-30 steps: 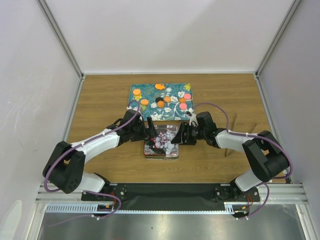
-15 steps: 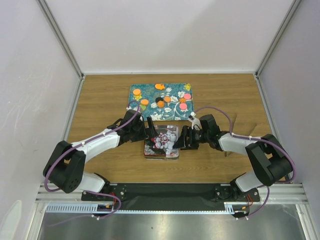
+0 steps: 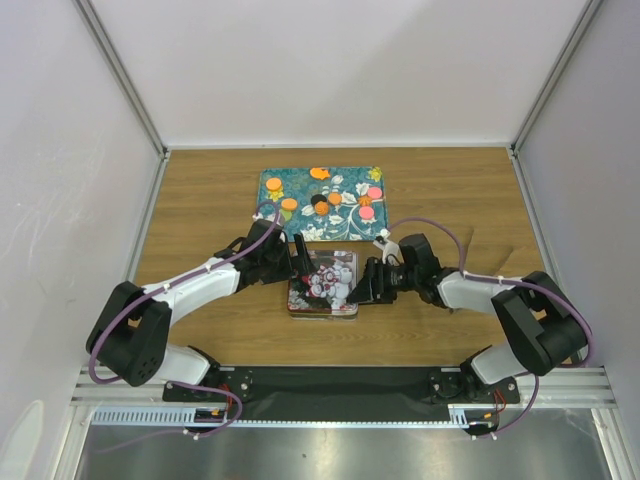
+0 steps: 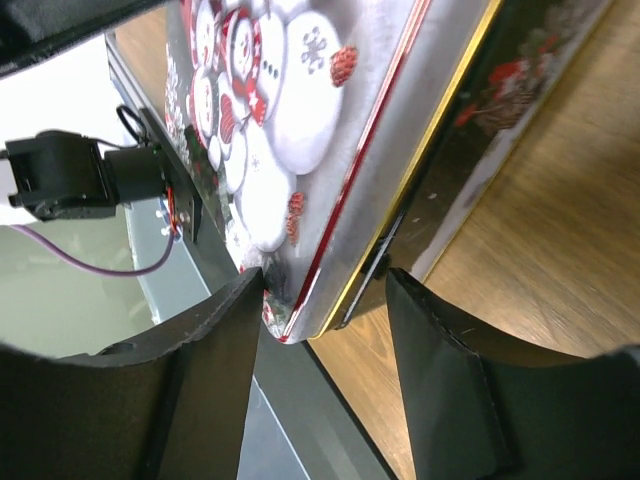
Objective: Pack the cookies
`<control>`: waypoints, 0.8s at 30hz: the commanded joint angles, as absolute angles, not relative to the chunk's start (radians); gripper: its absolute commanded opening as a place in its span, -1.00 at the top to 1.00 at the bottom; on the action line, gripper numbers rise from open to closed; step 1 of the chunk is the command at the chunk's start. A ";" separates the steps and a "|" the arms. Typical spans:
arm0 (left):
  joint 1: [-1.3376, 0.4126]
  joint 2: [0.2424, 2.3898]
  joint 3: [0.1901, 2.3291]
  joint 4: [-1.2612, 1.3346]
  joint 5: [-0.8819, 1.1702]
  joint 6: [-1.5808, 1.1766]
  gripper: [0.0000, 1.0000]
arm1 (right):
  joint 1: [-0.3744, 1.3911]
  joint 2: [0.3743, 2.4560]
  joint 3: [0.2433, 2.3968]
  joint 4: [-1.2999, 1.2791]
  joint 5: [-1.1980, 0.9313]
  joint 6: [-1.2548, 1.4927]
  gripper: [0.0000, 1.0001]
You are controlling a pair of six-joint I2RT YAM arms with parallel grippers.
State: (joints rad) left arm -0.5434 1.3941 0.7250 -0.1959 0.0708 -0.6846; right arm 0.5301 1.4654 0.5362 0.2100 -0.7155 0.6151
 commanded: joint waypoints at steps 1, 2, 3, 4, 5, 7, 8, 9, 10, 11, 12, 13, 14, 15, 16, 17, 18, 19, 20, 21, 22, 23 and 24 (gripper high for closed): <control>-0.551 1.390 0.726 -0.179 0.041 -0.701 -0.94 | 0.557 1.489 0.519 0.261 -0.703 0.612 -0.14; -0.554 1.391 0.723 -0.176 0.040 -0.703 -0.93 | 0.558 1.494 0.515 0.264 -0.700 0.614 -0.11; -0.555 1.391 0.721 -0.175 0.040 -0.704 -0.93 | 0.558 1.500 0.512 0.276 -0.698 0.617 -0.08; -0.557 1.393 0.719 -0.173 0.040 -0.706 -0.93 | 0.558 1.511 0.503 0.284 -0.701 0.626 -0.05; -0.555 1.393 0.716 -0.172 0.040 -0.707 -0.93 | 0.563 1.514 0.497 0.296 -0.704 0.630 -0.01; -0.561 1.393 0.716 -0.169 0.038 -0.712 -0.93 | 0.569 1.526 0.488 0.319 -0.695 0.643 0.09; -0.563 1.391 0.715 -0.169 0.038 -0.713 -0.93 | 0.572 1.529 0.479 0.321 -0.690 0.643 0.12; -0.566 1.391 0.713 -0.166 0.037 -0.715 -0.93 | 0.577 1.532 0.473 0.337 -0.687 0.647 0.14; -0.568 1.388 0.712 -0.166 0.035 -0.718 -0.93 | 0.577 1.540 0.469 0.344 -0.684 0.650 0.17; -0.569 1.387 0.710 -0.166 0.032 -0.721 -0.93 | 0.578 1.542 0.465 0.348 -0.678 0.652 0.22; -0.572 1.385 0.710 -0.166 0.034 -0.722 -0.93 | 0.580 1.543 0.460 0.347 -0.670 0.653 0.25; -0.574 1.385 0.709 -0.164 0.035 -0.723 -0.93 | 0.581 1.545 0.457 0.348 -0.660 0.655 0.28; -0.574 1.385 0.709 -0.164 0.037 -0.721 -0.93 | 0.583 1.548 0.456 0.351 -0.657 0.663 0.28; -0.574 1.390 0.710 -0.164 0.035 -0.719 -0.94 | 0.584 1.548 0.457 0.359 -0.661 0.666 0.28; -0.574 1.391 0.712 -0.166 0.035 -0.716 -0.93 | 0.587 1.546 0.460 0.359 -0.663 0.669 0.29; -0.574 1.391 0.713 -0.170 0.032 -0.715 -0.93 | 0.594 1.540 0.465 0.353 -0.660 0.664 0.51; -0.574 1.390 0.713 -0.170 0.029 -0.715 -0.94 | 0.601 1.536 0.489 0.312 -0.643 0.644 0.55; -0.575 1.388 0.713 -0.173 0.026 -0.715 -0.94 | 0.617 1.532 0.501 0.286 -0.626 0.634 0.56; -0.575 1.387 0.713 -0.176 0.026 -0.713 -0.94 | 0.620 1.529 0.511 0.263 -0.612 0.629 0.43; -0.574 1.385 0.715 -0.179 0.022 -0.710 -0.94 | 0.620 1.516 0.514 0.249 -0.604 0.633 0.30; -0.574 1.381 0.716 -0.186 0.017 -0.706 -0.95 | 0.617 1.503 0.515 0.244 -0.600 0.635 0.14; -0.572 1.378 0.724 -0.193 0.012 -0.703 -0.96 | 0.612 1.490 0.518 0.233 -0.594 0.634 -0.10; -0.572 1.379 0.727 -0.199 0.005 -0.695 -0.96 | 0.606 1.456 0.522 0.207 -0.588 0.630 -0.16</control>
State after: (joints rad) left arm -0.5610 1.3933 0.7189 -0.1886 0.0280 -0.7067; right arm 0.5991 1.5002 0.5110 0.3187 -0.6571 0.6765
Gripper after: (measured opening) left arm 0.976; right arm 0.549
